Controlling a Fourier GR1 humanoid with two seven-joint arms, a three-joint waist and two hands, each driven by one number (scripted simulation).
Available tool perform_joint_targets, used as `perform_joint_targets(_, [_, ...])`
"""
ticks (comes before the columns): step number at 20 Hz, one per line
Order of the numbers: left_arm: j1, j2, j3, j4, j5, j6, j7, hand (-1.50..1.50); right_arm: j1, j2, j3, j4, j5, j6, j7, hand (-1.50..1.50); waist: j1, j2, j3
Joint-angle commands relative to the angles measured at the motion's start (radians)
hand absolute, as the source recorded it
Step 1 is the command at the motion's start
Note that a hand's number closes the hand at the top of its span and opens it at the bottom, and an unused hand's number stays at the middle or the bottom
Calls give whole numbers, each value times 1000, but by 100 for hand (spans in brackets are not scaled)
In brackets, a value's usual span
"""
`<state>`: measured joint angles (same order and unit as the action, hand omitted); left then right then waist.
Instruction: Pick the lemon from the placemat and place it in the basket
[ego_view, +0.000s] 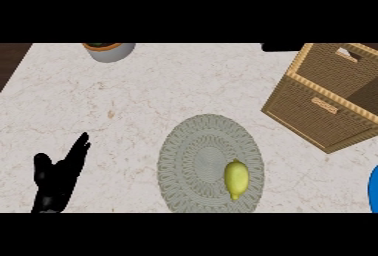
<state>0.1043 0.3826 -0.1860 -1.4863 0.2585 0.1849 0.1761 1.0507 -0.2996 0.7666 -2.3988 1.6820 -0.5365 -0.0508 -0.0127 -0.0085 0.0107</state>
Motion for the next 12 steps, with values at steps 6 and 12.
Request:
perform_joint_targets(6, [57, -25, -12, 89, -14, -19, 9, 0, -167, 186, 5, 94, 112, 178, 89, -150, 16, 12, -12])
perform_joint_targets(12, [35, -21, -4, 51, 1, -32, 80, 0, -321, 260, -57, 294, 87, 170, 113, -150, 18, 10, -10])
